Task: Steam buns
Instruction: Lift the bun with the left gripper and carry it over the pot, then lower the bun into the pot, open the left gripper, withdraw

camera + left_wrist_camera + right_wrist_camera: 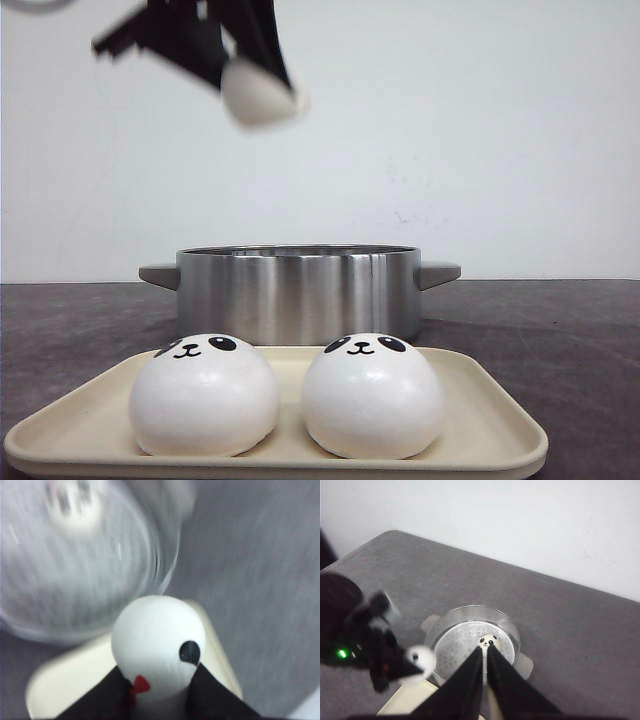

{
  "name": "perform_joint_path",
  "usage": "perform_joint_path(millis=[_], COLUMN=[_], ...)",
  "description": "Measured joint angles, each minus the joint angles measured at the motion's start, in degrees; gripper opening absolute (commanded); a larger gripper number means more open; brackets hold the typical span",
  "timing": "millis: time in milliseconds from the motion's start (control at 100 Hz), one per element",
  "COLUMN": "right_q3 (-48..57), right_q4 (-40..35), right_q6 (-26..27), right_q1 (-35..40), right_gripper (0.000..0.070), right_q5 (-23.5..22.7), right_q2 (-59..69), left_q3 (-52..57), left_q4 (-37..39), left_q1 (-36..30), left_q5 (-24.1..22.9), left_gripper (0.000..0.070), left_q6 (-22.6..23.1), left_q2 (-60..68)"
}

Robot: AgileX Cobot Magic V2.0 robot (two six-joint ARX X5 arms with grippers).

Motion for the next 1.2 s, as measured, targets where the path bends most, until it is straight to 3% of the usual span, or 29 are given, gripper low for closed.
perform_joint_path(millis=[570, 1020, 1080, 1200], right_q3=[0.02, 0.02, 0.0, 0.0], right_q4=[0.26, 0.09, -0.07, -0.28], right_q6=[0.0, -0.02, -0.02, -0.02], right_q1=[0.0, 0.0, 0.0, 0.0], right_gripper=[0.0008, 0.0008, 0.0008, 0.0008], right_q5=[0.7, 2.67, 2.67, 2.67], right_q2=[0.02, 0.04, 0.04, 0.04], left_q3=[12.46, 13.18, 13.22, 13.46], left_q4=[0.52, 10.29, 10.78, 10.97], left_q1=[12.52, 15.74, 15.93, 16.02], left_q5=[-0.98, -2.1, -2.1, -2.08], left_gripper=[0.0001, 0.0004, 0.0058, 0.0289], left_q6=[8.02, 8.33, 8.33, 8.33], left_q2=[21.18, 31.02, 31.21, 32.04])
